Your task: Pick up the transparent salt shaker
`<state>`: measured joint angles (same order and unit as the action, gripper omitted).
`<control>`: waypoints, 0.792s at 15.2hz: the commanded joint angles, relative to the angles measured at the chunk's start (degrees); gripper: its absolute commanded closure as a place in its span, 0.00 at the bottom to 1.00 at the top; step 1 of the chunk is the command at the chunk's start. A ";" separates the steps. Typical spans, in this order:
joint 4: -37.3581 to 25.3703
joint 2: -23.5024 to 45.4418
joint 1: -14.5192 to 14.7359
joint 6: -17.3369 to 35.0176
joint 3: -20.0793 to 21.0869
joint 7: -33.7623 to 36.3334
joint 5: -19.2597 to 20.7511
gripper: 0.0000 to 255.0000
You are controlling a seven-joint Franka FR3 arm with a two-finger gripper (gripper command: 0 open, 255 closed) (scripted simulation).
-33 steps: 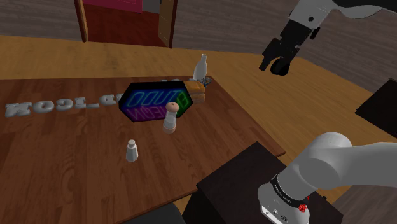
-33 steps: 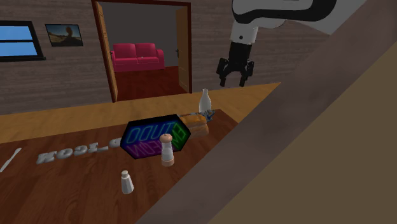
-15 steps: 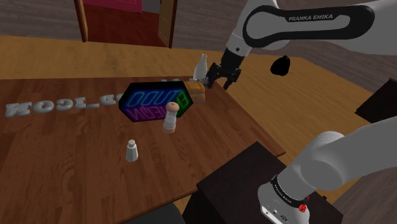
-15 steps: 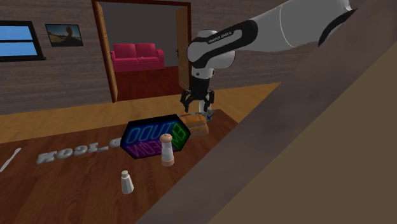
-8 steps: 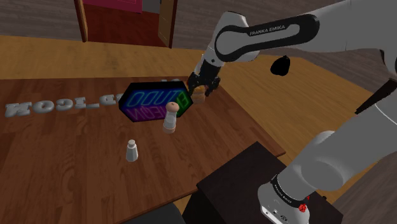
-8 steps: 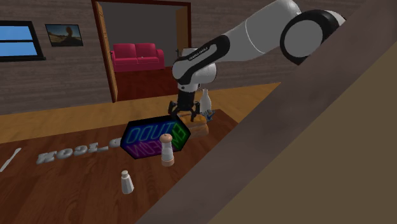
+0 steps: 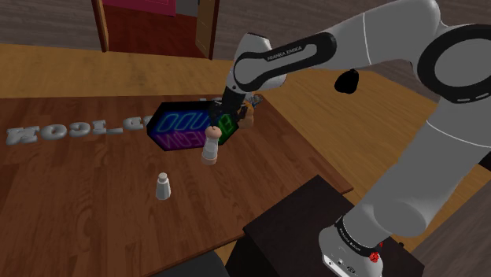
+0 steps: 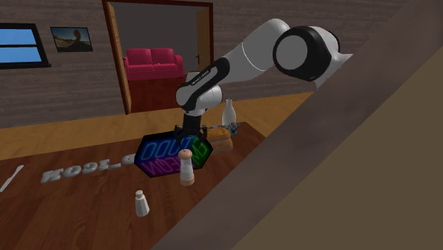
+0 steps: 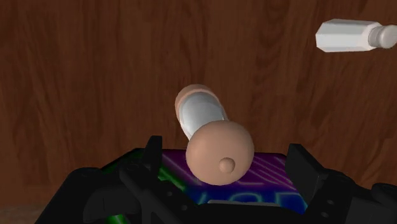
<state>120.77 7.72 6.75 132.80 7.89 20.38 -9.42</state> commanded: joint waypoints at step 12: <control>-2.06 8.67 0.81 6.60 0.24 0.56 0.43 1.00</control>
<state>118.70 16.29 7.56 139.31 8.14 20.95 -9.00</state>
